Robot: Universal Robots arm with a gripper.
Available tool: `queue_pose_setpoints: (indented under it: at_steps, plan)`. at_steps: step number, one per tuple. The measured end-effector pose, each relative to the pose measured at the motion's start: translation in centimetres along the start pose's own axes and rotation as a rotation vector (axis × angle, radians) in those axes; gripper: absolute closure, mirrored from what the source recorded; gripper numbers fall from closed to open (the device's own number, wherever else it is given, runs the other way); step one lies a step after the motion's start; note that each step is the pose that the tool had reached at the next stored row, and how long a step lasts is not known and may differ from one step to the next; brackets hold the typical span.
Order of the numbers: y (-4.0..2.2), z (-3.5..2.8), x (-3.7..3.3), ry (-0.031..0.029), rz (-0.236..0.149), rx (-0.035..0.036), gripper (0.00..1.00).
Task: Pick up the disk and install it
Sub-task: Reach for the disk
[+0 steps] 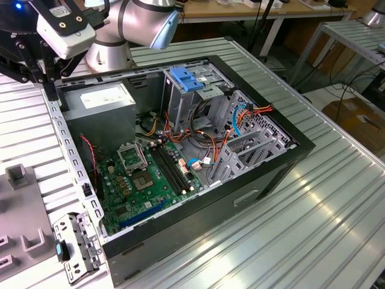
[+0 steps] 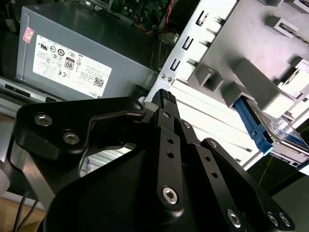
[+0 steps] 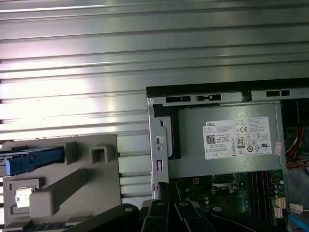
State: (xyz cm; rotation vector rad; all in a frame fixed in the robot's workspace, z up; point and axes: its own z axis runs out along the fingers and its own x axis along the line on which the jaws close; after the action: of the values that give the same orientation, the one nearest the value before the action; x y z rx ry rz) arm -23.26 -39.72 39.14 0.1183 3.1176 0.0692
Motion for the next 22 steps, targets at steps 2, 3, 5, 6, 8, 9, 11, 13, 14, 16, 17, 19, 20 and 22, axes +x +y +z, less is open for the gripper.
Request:
queue_pose_setpoints:
  at_steps: [2, 3, 5, 6, 8, 9, 11, 13, 14, 16, 17, 19, 20, 22]
  plan:
    - [-0.01, 0.00, 0.18, 0.0001, 0.000, 0.0000, 0.89]
    - [-0.02, 0.00, 0.27, 0.0001, 0.000, 0.0000, 0.89]
    - [-0.03, 0.00, 0.45, 0.0003, 0.000, 0.0000, 0.89]
    - [-0.04, 0.00, 0.54, 0.0003, 0.000, 0.0001, 0.89]
    - [-0.06, 0.01, 0.82, 0.0005, 0.000, 0.0001, 0.89]
    - [-0.07, 0.00, 0.92, 0.0005, 0.000, 0.0001, 0.89]
    - [-0.09, 0.01, 1.11, 0.0006, 0.000, 0.0001, 0.89]
    - [-0.11, 0.01, 1.47, 0.0008, 0.000, 0.0001, 0.89]
    - [-0.13, 0.01, 1.64, 0.0009, 0.000, 0.0001, 0.89]
    - [-0.15, 0.01, 1.91, 0.0010, 0.000, 0.0001, 0.89]
    - [-0.16, 0.01, 2.04, 0.0010, 0.000, 0.0001, 0.89]
    - [-0.17, 0.01, 2.23, 0.0011, 0.000, 0.0001, 0.89]
    - [-0.18, 0.01, 2.39, 0.0012, 0.000, 0.0001, 0.89]
    - [-0.20, 0.01, 2.64, 0.0013, 0.000, 0.0001, 0.89]
